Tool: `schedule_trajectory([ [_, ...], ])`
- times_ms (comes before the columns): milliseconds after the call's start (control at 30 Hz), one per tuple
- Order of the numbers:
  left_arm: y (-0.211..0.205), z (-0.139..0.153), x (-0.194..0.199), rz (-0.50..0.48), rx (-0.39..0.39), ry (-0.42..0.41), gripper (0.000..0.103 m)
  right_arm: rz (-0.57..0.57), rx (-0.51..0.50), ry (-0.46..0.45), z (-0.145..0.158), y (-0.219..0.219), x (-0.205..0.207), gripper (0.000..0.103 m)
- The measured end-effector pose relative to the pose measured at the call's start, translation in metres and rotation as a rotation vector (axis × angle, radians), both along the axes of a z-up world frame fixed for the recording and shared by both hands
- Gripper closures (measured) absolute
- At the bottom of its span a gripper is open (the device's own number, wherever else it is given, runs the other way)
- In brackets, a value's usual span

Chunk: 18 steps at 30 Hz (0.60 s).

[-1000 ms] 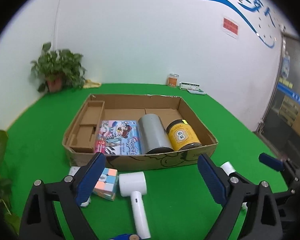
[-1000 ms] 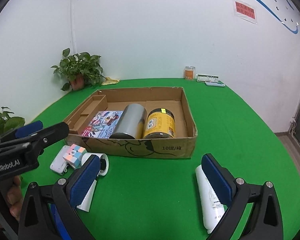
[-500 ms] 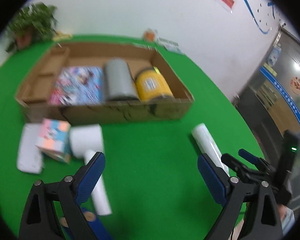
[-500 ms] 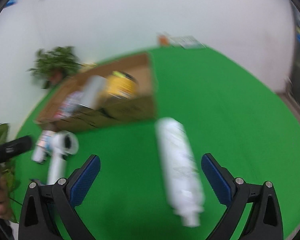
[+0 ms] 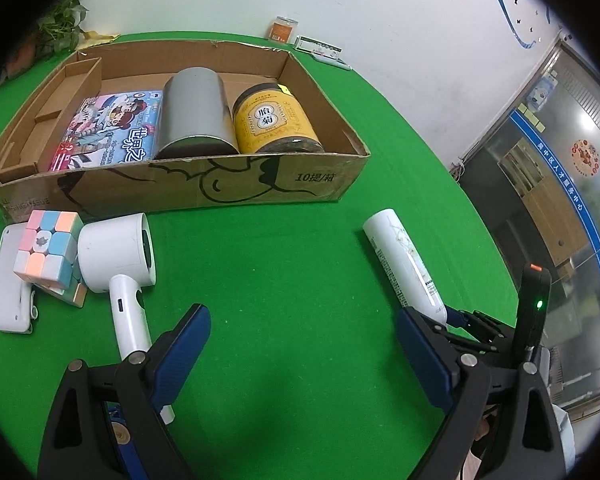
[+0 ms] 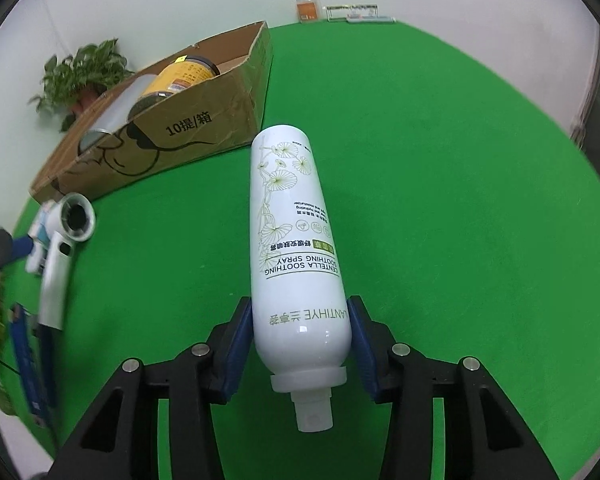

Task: Organize rigid objects
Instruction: 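Move the right gripper to the white spray bottle and grasp it, then lift the white spray bottle upright with the right gripper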

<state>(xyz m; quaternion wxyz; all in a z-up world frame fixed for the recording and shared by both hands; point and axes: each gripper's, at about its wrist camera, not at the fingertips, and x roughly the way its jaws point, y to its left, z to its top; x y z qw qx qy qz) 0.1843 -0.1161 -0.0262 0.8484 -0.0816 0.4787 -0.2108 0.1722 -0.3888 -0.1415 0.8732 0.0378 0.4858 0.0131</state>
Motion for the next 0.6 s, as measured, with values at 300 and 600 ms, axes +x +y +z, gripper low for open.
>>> schedule_trajectory([
  [300, -0.014, -0.014, 0.032, -0.086, -0.102, 0.123, 0.009, 0.157, -0.089, -0.104, 0.031, 0.044, -0.03, 0.02],
  [600, -0.051, -0.051, 0.072, -0.155, -0.078, 0.263, 0.013, 0.127, 0.248, 0.056, 0.013, 0.049, 0.015, 0.039],
])
